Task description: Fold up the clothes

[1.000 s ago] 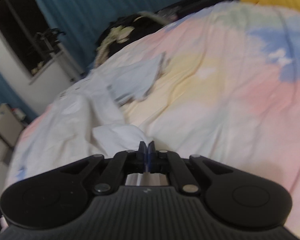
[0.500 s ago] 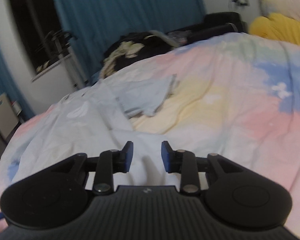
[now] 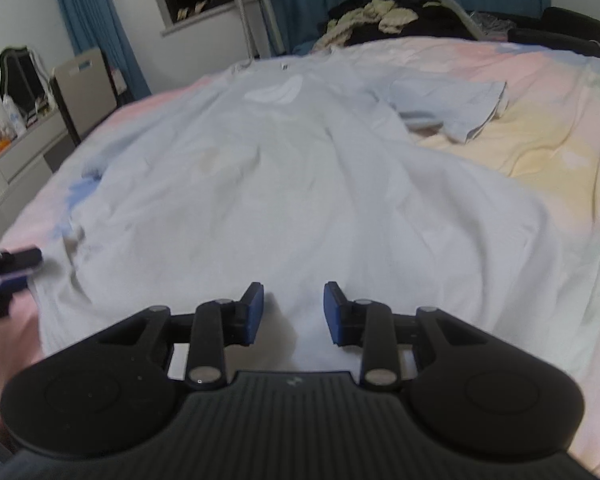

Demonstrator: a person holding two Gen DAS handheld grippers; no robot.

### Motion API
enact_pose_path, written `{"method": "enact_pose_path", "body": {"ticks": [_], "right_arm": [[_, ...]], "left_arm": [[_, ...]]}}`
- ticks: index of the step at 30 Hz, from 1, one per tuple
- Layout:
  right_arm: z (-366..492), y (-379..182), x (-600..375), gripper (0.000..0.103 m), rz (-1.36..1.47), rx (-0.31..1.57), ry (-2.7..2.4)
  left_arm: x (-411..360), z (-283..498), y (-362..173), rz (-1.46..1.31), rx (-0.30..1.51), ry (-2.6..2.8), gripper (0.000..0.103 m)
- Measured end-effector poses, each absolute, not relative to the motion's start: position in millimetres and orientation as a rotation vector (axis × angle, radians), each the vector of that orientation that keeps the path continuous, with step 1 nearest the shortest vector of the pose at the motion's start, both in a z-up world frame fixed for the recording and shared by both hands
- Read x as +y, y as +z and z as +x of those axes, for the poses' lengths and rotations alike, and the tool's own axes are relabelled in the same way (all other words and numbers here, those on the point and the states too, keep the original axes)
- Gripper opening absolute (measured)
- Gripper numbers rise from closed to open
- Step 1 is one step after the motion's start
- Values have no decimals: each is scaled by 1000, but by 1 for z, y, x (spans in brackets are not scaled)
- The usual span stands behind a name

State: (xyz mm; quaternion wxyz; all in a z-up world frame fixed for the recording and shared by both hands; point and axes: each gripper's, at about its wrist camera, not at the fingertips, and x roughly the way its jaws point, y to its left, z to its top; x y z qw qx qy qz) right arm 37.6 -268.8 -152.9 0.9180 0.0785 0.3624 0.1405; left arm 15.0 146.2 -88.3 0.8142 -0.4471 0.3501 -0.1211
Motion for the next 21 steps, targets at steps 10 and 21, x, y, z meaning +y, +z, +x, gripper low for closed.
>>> {"method": "enact_pose_path", "body": {"ticks": [10, 21], "right_arm": [[43, -160, -279, 34, 211, 772, 284], [37, -157, -280, 35, 280, 764, 289]], "left_arm": [[216, 14, -27, -909, 685, -171, 1], [241, 18, -43, -838, 793, -135, 9]]}}
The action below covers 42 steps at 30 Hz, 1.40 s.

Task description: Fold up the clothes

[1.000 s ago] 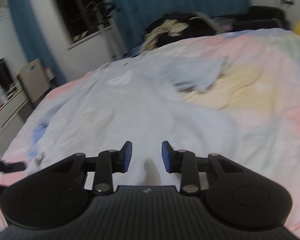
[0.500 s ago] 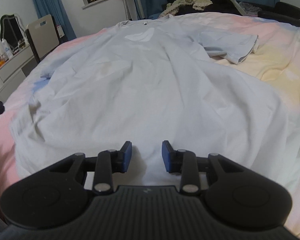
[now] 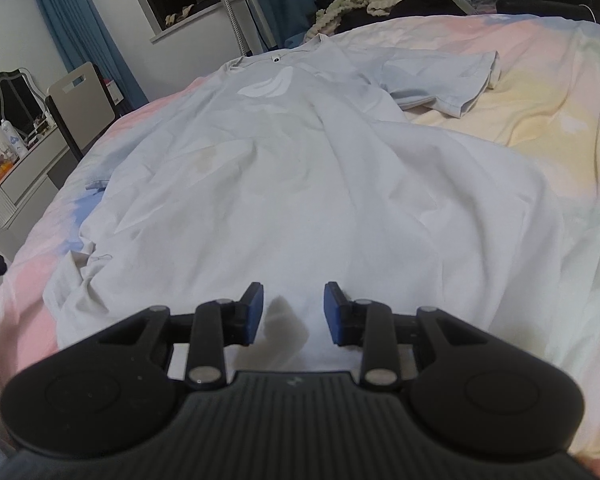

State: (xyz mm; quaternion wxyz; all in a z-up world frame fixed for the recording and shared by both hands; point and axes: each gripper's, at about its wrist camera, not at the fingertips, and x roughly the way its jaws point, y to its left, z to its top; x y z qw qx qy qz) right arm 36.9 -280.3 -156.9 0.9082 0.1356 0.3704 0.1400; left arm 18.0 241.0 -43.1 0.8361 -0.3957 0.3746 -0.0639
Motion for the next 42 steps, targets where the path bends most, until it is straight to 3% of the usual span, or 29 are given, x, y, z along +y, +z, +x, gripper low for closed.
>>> {"method": "enact_pose_path", "body": {"ticks": [1, 2, 4, 12, 13, 14, 17, 20, 28, 33, 39, 40, 41, 42], "right_arm": [[37, -156, -280, 36, 284, 765, 292], [37, -156, -279, 36, 285, 766, 296], [37, -155, -278, 37, 286, 768, 306], [38, -160, -264, 38, 231, 787, 332], [39, -160, -264, 38, 227, 788, 331], [40, -161, -263, 39, 224, 789, 329], [43, -163, -263, 39, 215, 795, 322], [46, -167, -261, 39, 192, 807, 319], [42, -168, -259, 39, 166, 825, 327], [43, -169, -255, 39, 127, 840, 327], [40, -155, -275, 40, 225, 780, 311], [39, -151, -281, 41, 251, 762, 305], [37, -142, -292, 42, 291, 725, 285], [36, -133, -304, 47, 331, 687, 263]], "left_arm": [[234, 20, -43, -830, 805, -152, 25], [223, 20, -41, -819, 809, -175, 53], [201, 22, -40, -802, 810, -231, 73], [140, 45, -102, -892, 953, -273, 71], [135, 49, -111, -895, 972, -267, 65], [136, 49, -111, -898, 964, -264, 47], [146, 44, -104, -932, 911, -280, 9], [162, 36, -91, -993, 863, -314, 7], [230, 39, -45, -956, 903, -260, 5], [253, 44, -58, -709, 1040, -121, 5], [239, 39, -61, -620, 1020, -186, 10], [234, 37, -58, -604, 1006, -208, 19], [229, 34, -55, -593, 989, -234, 44], [225, 30, -51, -582, 972, -261, 59]]}}
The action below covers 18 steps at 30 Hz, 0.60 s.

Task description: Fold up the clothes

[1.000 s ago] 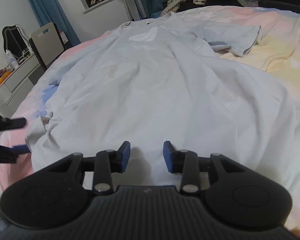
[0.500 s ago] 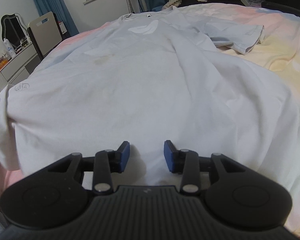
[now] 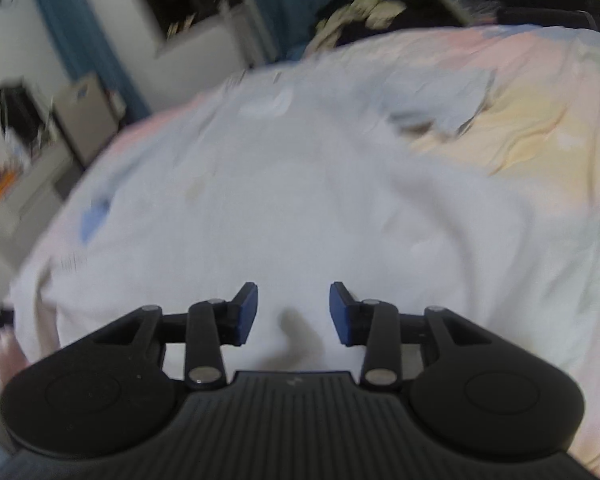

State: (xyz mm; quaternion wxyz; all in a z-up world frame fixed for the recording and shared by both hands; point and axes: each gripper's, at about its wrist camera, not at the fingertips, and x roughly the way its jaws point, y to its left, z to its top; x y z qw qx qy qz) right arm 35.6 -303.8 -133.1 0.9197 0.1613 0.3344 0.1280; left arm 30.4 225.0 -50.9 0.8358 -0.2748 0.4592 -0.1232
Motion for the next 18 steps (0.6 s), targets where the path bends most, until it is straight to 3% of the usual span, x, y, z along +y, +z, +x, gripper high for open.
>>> {"method": "enact_pose_path", "body": {"ticks": [1, 2, 3, 6, 10, 15, 17, 18], "right_arm": [[33, -126, -317, 53, 369, 650, 227], [31, -123, -330, 56, 399, 631, 175], [28, -120, -343, 61, 430, 613, 124], [22, -120, -384, 61, 555, 584, -38], [27, -153, -402, 62, 735, 712, -82], [33, -165, -379, 61, 658, 780, -55], [32, -165, -370, 53, 613, 790, -27], [31, -164, -367, 34, 595, 794, -5]], "left_arm": [[222, 28, -46, -568, 946, -286, 79], [221, 24, -42, -566, 917, -306, 83], [219, 21, -38, -564, 888, -325, 83], [214, 23, -42, -578, 905, -376, 83], [201, 34, -57, -517, 994, -385, 85], [192, 47, -78, -462, 1088, -385, 88], [190, 53, -85, -464, 1113, -392, 86], [190, 55, -88, -465, 1123, -396, 84]]}}
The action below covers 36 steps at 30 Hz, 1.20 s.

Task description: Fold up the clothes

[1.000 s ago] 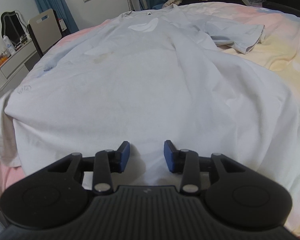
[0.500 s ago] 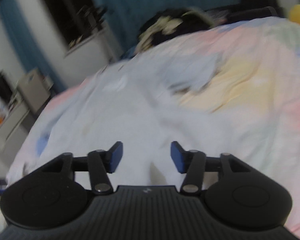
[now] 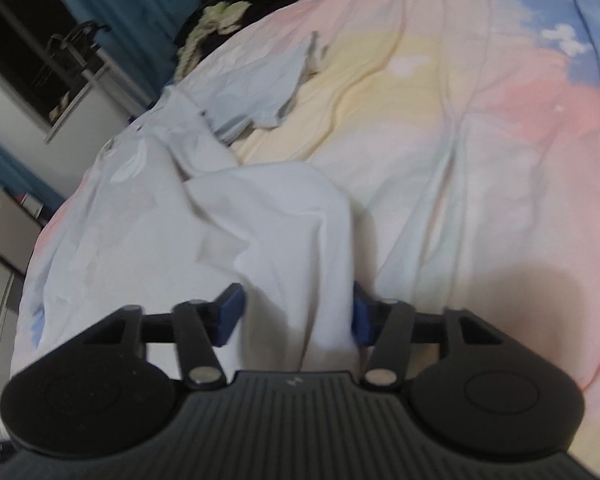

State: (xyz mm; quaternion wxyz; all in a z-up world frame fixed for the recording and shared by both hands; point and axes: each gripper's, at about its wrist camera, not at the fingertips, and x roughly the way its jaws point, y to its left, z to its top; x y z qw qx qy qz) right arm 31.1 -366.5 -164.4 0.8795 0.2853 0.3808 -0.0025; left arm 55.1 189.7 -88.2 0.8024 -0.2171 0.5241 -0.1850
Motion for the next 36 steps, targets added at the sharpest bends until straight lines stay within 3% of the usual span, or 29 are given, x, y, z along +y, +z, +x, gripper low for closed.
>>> {"method": "enact_pose_path", "body": {"ticks": [1, 2, 4, 7, 14, 19, 21, 23, 24, 25, 26, 28, 32, 36], "right_arm": [[31, -163, -363, 13, 576, 801, 20], [31, -161, -360, 8, 557, 808, 44], [29, -149, -355, 6, 501, 815, 75], [27, -132, -348, 5, 418, 824, 123], [14, -84, -355, 5, 291, 908, 263], [3, -89, -351, 6, 238, 1044, 327], [0, -102, -345, 12, 202, 1084, 311], [-4, -107, -342, 18, 174, 1092, 298], [-5, -106, -342, 32, 172, 1085, 298], [-7, -101, -343, 47, 177, 1061, 308], [-9, -95, -343, 49, 169, 1032, 310], [-10, -78, -343, 49, 128, 965, 298], [0, -51, -339, 54, 106, 818, 282], [20, -39, -319, 55, 146, 687, 294]], "left_arm": [[189, 56, -90, -465, 1133, -405, 74], [188, 57, -91, -465, 1142, -413, 51], [190, 54, -87, -483, 1140, -415, 18], [196, 46, -73, -516, 1122, -424, 12], [217, 10, -23, -688, 1074, -476, 10], [216, -10, -34, -665, 1122, -421, 10], [212, -13, -42, -632, 1127, -398, 10], [210, -12, -39, -604, 1116, -361, 20], [208, -13, -32, -571, 1094, -354, 27], [206, -14, -26, -538, 1073, -347, 49], [204, -14, -19, -505, 1051, -340, 72], [199, -18, -3, -448, 985, -341, 86], [193, -11, 19, -434, 845, -321, 93], [173, 10, 29, -416, 714, -271, 94]]}}
